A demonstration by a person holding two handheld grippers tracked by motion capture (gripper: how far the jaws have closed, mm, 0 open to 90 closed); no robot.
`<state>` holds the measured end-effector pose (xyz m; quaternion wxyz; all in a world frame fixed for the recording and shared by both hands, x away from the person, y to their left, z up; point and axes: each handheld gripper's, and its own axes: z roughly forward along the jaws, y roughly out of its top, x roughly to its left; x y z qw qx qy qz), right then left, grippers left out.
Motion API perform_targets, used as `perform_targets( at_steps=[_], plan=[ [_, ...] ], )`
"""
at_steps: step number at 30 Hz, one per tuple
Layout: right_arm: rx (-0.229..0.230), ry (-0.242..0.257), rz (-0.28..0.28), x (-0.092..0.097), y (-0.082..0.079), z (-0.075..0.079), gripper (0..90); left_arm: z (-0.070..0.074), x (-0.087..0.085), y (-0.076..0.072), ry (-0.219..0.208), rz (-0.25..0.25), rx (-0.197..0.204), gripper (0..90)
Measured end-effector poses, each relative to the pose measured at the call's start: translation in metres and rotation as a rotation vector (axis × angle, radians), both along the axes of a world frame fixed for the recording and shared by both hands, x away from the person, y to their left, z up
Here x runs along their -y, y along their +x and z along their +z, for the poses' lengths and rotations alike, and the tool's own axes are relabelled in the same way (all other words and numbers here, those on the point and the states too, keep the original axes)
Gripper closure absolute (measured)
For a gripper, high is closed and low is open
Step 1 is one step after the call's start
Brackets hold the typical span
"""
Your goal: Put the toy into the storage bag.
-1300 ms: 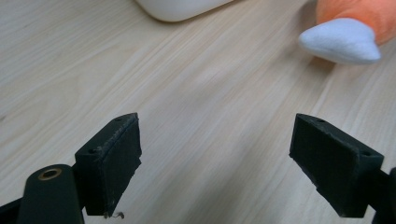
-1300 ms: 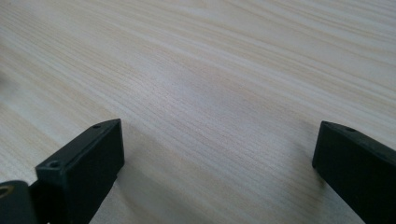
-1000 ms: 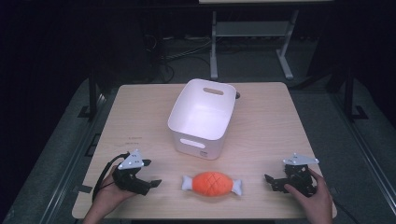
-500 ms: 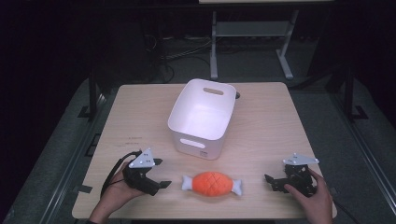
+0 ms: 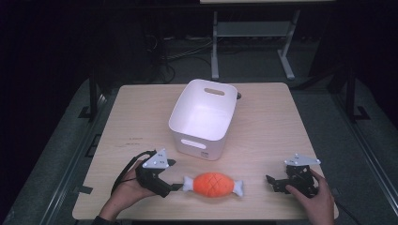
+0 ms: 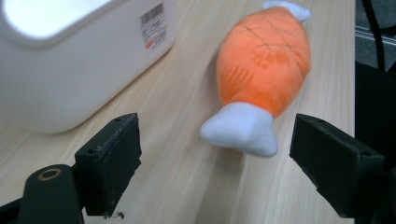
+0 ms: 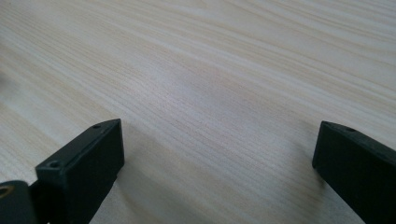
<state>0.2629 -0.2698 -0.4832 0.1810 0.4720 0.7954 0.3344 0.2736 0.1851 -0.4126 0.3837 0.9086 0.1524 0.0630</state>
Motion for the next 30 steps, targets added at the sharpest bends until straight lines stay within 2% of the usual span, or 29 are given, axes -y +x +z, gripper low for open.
perform_targets(
  at_steps=[14, 18, 30],
  plan=[
    [0.000, 0.000, 0.000, 0.000, 0.000, 0.000, 1.5, 0.003, 0.036, 0.004, 0.012, -0.099, 0.002, 15.6],
    [0.000, 0.000, 0.000, 0.000, 0.000, 0.000, 1.5, 0.003, 0.053, 0.005, 0.033, -0.144, 0.001, 15.4],
    [0.000, 0.000, 0.000, 0.000, 0.000, 0.000, 1.5, -0.001, 0.082, 0.009, 0.051, -0.208, -0.012, 14.3]
  ],
)
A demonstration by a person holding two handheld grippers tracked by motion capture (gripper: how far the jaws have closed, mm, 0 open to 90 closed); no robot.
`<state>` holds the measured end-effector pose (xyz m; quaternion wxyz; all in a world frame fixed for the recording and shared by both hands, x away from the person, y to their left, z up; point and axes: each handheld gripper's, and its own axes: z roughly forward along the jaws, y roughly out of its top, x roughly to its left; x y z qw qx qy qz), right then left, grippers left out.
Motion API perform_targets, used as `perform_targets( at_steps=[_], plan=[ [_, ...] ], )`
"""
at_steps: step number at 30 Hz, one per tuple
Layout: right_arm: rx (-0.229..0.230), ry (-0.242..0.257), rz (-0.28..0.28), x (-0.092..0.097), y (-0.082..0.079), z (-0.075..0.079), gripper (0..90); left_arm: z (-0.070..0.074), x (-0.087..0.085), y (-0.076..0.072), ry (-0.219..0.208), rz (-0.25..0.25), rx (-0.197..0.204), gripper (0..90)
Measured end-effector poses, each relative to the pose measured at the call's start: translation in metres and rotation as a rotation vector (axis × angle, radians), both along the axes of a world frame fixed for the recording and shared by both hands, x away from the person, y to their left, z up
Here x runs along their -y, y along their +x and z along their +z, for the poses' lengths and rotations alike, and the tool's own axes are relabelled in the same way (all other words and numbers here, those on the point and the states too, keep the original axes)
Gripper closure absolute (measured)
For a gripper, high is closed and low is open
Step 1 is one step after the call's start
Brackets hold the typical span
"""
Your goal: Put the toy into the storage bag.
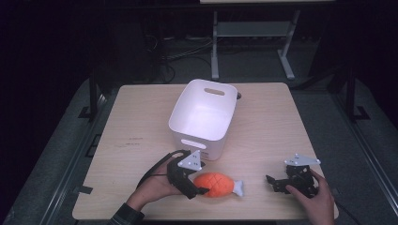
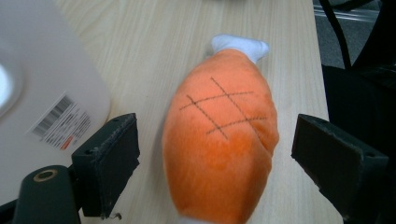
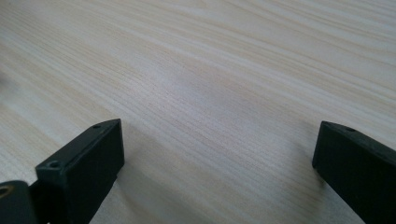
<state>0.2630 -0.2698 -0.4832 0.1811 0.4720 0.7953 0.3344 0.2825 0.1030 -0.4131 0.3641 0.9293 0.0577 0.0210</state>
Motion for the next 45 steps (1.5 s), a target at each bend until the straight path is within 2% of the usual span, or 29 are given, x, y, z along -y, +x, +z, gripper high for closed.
perform_targets(
  at_steps=[2, 11, 14, 16, 25, 29, 35, 36, 45],
  plan=[
    [0.000, 0.000, 0.000, 0.000, 0.000, 0.000, 1.5, -0.001, 0.006, 0.001, 0.018, -0.015, 0.001, 13.9],
    [0.000, -0.001, 0.001, 0.000, 0.000, 0.000, 1.5, -0.007, 0.024, 0.003, 0.045, -0.053, -0.011, 13.1],
    [0.000, -0.001, 0.000, 0.000, 0.000, 0.000, 1.5, -0.009, 0.027, 0.004, 0.061, -0.068, -0.002, 13.0],
    [0.000, -0.001, 0.000, 0.000, 0.000, 0.000, 1.5, -0.012, 0.031, 0.005, 0.062, -0.076, -0.014, 13.1],
    [0.000, 0.000, 0.000, 0.000, 0.000, 0.000, 1.5, -0.021, 0.038, 0.009, 0.093, -0.101, -0.022, 12.9],
    [0.000, 0.000, 0.000, 0.000, 0.000, 0.000, 1.5, -0.024, 0.040, 0.009, 0.090, -0.105, -0.033, 12.9],
    [0.000, 0.000, 0.001, 0.000, 0.000, 0.000, 1.5, -0.028, 0.043, 0.008, 0.125, -0.140, -0.034, 12.9],
    [0.000, -0.001, 0.000, 0.000, 0.000, 0.000, 1.5, -0.029, 0.045, 0.007, 0.140, -0.141, -0.027, 12.9],
    [0.000, 0.000, 0.001, 0.000, 0.000, 0.000, 1.5, -0.033, 0.046, 0.005, 0.159, -0.131, -0.014, 12.8]
  ],
)
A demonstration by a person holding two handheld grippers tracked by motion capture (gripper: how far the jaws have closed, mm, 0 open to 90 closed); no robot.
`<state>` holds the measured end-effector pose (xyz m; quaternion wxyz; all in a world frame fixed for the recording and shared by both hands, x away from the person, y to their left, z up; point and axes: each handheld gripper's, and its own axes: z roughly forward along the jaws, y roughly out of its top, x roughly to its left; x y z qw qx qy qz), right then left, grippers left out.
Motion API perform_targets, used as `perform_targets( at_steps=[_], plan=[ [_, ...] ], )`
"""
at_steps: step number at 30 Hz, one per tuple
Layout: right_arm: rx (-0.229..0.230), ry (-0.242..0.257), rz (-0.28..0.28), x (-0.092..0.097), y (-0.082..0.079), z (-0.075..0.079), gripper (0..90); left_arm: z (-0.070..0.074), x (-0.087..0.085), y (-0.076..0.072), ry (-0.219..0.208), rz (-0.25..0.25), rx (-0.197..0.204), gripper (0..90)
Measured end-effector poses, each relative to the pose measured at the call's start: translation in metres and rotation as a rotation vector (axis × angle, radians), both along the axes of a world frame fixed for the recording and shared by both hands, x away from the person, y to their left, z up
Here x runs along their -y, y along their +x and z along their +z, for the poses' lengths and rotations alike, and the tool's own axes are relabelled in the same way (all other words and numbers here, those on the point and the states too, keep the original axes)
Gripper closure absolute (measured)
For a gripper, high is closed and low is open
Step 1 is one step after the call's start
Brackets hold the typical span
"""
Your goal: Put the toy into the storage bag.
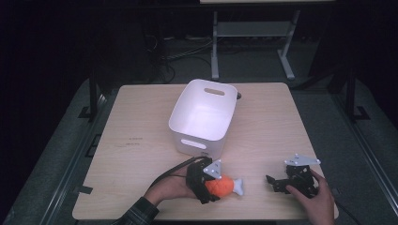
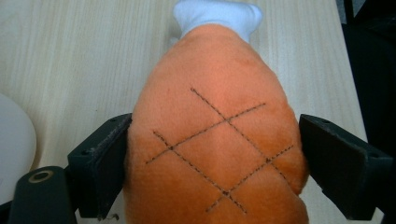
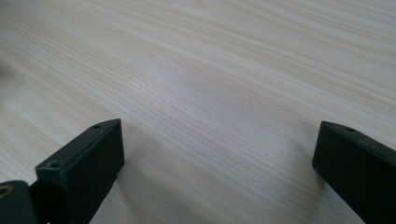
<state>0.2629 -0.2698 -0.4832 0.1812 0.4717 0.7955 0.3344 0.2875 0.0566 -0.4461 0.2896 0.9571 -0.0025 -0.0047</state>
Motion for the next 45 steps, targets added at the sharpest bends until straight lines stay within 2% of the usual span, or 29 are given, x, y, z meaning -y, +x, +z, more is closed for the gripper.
perform_targets(
  at_steps=[14, 26, 31, 32, 36, 45],
  plan=[
    [0.000, 0.000, 0.000, 0.000, 0.000, 0.000, 1.5, -0.006, 0.003, -0.001, 0.031, 0.015, 0.023, 13.2],
    [0.000, 0.001, -0.001, 0.000, 0.000, 0.000, 1.5, -0.004, 0.000, 0.000, 0.007, 0.028, 0.011, 20.6],
    [0.000, 0.000, 0.000, 0.000, 0.000, 0.000, 1.5, -0.004, -0.002, 0.001, -0.001, 0.035, -0.003, 20.8],
    [-0.001, 0.001, -0.001, 0.000, 0.000, 0.000, 1.5, -0.004, -0.003, 0.001, -0.010, 0.049, -0.015, 20.8],
    [0.000, 0.001, -0.001, 0.000, 0.000, 0.000, 1.5, -0.002, -0.007, 0.002, -0.025, 0.065, -0.023, 20.7],
    [0.000, 0.000, 0.000, 0.000, 0.000, 0.000, 1.5, 0.004, -0.015, 0.001, -0.042, 0.085, -0.016, 20.5]
  ],
)
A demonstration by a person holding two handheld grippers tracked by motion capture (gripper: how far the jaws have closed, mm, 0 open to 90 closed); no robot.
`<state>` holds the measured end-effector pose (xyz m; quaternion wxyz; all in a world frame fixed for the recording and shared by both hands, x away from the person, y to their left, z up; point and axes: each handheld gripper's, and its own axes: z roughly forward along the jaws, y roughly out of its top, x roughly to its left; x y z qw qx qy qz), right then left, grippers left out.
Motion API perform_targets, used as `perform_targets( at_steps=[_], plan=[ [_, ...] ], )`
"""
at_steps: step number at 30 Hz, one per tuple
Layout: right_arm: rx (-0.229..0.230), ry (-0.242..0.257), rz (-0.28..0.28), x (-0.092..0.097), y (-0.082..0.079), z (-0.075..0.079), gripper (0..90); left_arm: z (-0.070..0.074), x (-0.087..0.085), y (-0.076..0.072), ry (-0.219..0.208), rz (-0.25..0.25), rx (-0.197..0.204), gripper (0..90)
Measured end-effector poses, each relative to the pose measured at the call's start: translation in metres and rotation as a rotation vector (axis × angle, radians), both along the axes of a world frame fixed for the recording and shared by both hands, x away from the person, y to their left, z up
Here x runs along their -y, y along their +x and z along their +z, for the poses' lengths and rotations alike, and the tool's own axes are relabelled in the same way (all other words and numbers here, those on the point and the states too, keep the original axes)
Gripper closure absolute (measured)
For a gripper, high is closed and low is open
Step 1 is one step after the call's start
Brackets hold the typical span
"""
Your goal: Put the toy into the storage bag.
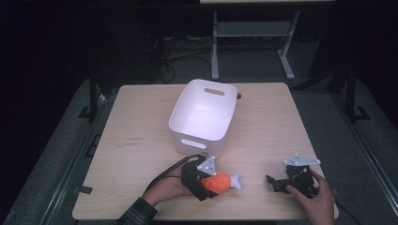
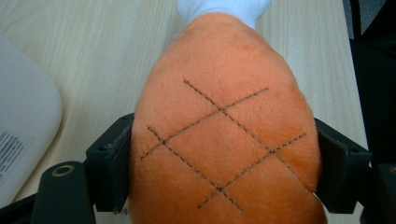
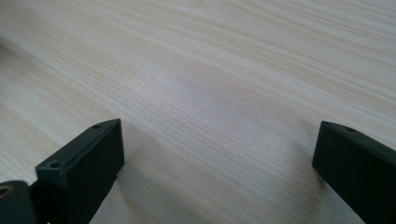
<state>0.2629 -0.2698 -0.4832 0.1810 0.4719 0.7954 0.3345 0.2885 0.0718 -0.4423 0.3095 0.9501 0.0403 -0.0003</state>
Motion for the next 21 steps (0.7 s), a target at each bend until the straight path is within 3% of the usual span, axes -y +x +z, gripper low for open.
perform_targets(
  at_steps=[21],
  plan=[
    [0.000, -0.001, 0.000, 0.000, 0.000, 0.000, 1.5, 0.007, -0.036, -0.007, -0.030, 0.066, 0.008, 20.3]
  ],
)
